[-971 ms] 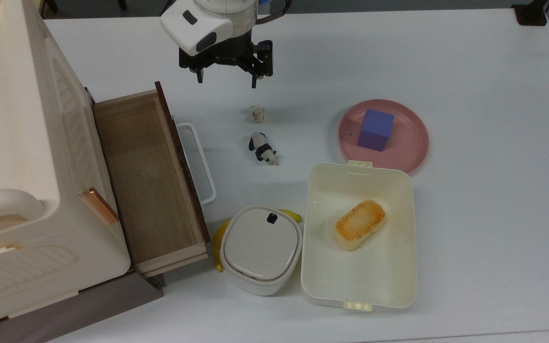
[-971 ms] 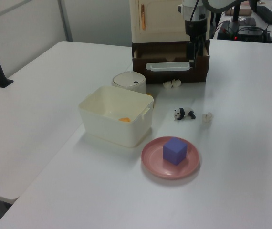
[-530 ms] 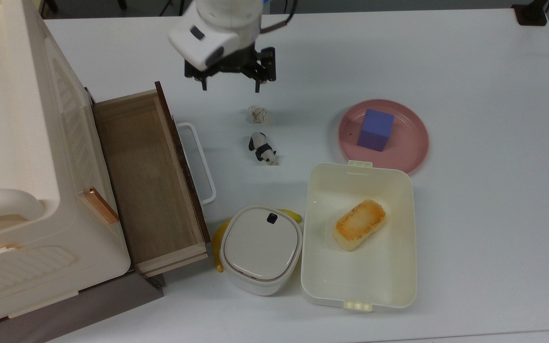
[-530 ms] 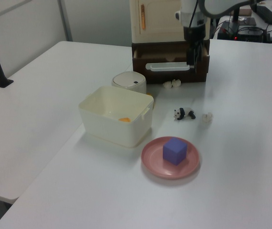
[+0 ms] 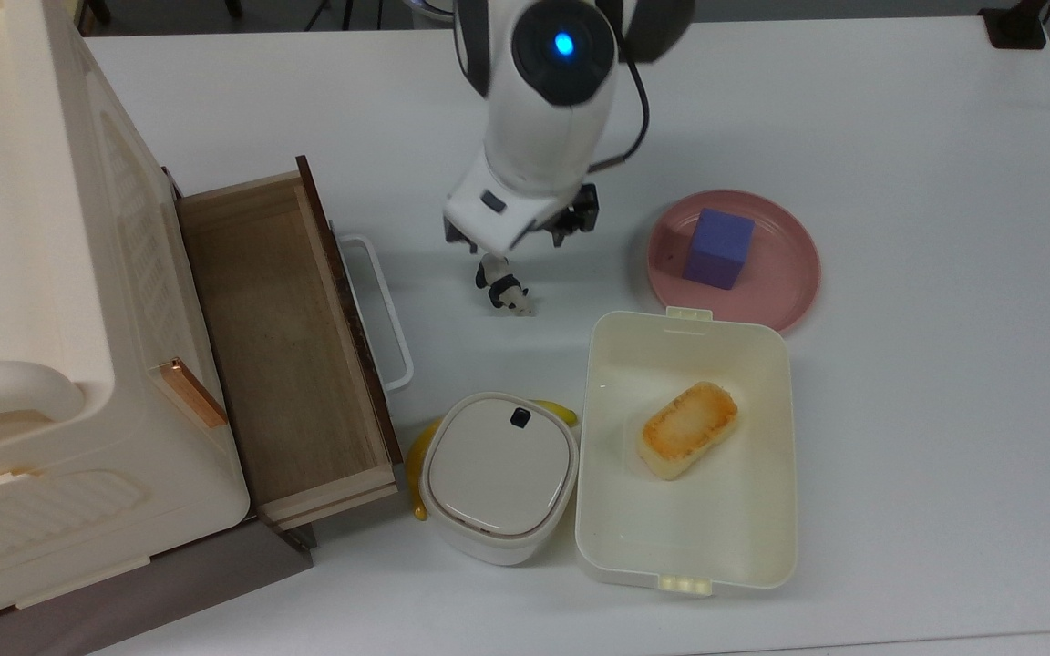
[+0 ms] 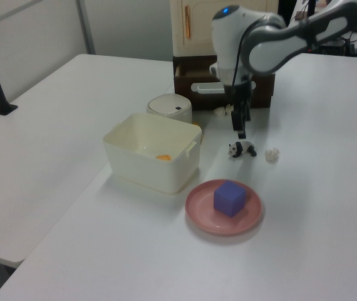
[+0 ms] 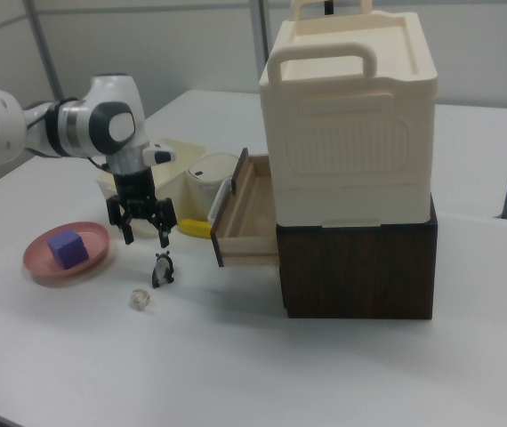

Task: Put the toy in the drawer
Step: 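Lower the gripper over the panda toy and close on it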

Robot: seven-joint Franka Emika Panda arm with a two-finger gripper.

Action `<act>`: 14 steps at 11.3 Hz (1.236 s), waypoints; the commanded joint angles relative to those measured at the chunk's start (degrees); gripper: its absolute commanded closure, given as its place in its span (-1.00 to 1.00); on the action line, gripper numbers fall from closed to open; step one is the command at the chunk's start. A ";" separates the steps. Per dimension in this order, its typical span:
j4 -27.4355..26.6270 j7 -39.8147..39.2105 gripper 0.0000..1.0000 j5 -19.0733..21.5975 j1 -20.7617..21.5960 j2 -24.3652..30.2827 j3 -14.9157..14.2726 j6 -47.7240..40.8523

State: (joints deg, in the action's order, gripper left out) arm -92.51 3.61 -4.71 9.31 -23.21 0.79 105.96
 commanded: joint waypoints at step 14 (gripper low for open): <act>-0.92 -1.42 1.00 -4.70 1.06 -4.83 -1.15 3.29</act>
State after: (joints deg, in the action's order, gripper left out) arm -92.57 3.38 -9.39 9.56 -28.83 0.57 107.70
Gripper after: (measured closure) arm 0.471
